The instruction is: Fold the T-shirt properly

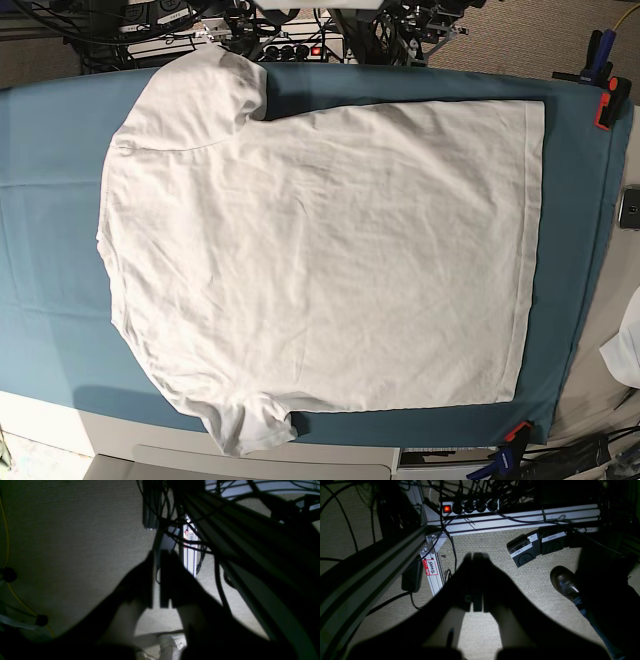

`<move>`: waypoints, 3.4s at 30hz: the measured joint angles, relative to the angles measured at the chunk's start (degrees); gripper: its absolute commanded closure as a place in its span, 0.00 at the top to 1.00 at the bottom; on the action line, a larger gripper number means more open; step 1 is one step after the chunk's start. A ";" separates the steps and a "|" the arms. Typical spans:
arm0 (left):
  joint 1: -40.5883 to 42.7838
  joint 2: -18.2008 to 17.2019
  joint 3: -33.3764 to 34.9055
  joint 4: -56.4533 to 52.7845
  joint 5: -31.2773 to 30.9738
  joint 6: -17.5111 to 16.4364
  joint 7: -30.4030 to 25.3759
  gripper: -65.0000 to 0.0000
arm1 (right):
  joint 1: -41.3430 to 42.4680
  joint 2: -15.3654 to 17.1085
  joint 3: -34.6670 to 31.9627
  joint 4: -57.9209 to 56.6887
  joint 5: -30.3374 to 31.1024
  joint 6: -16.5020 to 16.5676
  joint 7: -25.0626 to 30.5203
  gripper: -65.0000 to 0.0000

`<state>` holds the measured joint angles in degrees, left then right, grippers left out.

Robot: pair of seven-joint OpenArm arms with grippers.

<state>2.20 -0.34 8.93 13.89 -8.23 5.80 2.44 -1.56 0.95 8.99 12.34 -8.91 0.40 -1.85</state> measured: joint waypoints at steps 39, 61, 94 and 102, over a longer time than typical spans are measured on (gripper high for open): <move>11.02 -7.58 -0.04 17.44 -2.03 4.74 9.66 0.04 | -9.01 4.15 0.00 10.29 -0.07 -0.02 -4.61 0.00; 54.21 -26.84 0.07 83.65 4.28 4.59 18.95 0.04 | -53.07 11.74 1.60 73.09 22.43 6.62 -13.33 0.00; 59.01 -29.66 -7.54 107.73 6.51 0.33 24.15 0.04 | -31.56 2.69 41.22 83.95 86.62 17.51 -42.10 0.00; 58.71 -29.66 -7.56 107.73 9.16 0.37 24.13 0.04 | -31.21 2.67 33.38 83.97 80.46 32.65 -42.34 0.00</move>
<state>60.90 -30.00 1.37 121.62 0.93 6.17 26.57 -32.77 3.62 42.37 96.31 71.55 33.06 -44.18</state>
